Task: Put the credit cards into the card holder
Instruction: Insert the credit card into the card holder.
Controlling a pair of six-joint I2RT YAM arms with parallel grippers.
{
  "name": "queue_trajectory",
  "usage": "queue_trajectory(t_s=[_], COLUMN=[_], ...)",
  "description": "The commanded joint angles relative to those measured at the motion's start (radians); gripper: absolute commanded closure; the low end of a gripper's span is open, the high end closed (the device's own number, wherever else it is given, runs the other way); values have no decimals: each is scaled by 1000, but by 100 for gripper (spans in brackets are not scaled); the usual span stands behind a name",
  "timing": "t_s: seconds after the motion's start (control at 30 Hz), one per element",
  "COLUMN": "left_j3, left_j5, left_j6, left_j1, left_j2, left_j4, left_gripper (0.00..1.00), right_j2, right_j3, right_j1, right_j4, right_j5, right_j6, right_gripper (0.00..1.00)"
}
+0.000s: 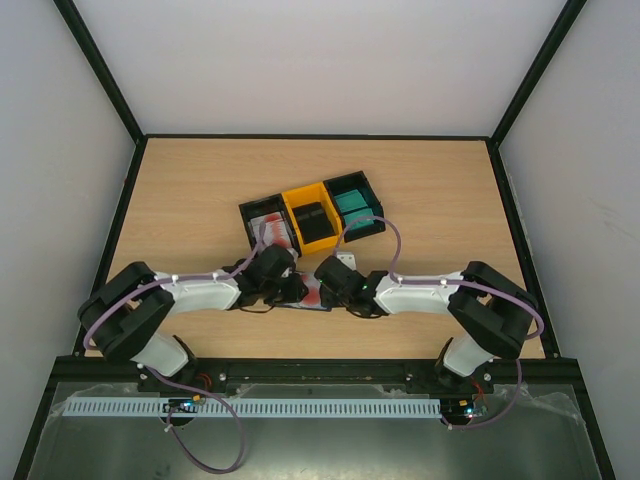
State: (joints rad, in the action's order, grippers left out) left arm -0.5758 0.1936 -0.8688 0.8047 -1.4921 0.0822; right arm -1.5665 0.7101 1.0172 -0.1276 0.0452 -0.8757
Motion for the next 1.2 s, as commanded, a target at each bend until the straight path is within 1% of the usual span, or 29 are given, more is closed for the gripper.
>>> queue_trajectory(t_s=[0.0, 0.1, 0.23, 0.37, 0.43, 0.6, 0.7, 0.83, 0.97, 1.17], left_j3=[-41, -63, -77, -95, -107, -107, -101, -108, -122, -140], left_j5=[-13, -7, -1, -8, -13, 6, 27, 38, 51, -4], left_j6=[65, 96, 119, 146, 162, 182, 194, 231, 302, 366], left_j1=[25, 37, 47, 47, 47, 47, 47, 47, 48, 51], left_j2=[-40, -64, -86, -98, -101, -98, -100, -115, -128, -114], left_j4=[-41, -53, -53, -69, -81, -55, -30, -11, -10, -60], left_gripper=[77, 82, 84, 85, 85, 75, 72, 73, 77, 78], right_j2=[-10, 0, 9, 13, 17, 20, 13, 5, 4, 9], right_j3=[-25, -42, -62, -67, -70, -71, -71, -72, -72, -67], right_j1=[-18, -37, -66, -82, -93, -107, -109, -109, -112, -114], right_j4=[50, 90, 133, 143, 144, 161, 177, 187, 189, 173], right_j5=[-61, -98, -145, -154, -151, -150, -165, -166, -154, -128], right_j6=[13, 26, 45, 65, 67, 67, 66, 64, 64, 62], right_gripper=[57, 60, 61, 61, 61, 58, 58, 58, 58, 58])
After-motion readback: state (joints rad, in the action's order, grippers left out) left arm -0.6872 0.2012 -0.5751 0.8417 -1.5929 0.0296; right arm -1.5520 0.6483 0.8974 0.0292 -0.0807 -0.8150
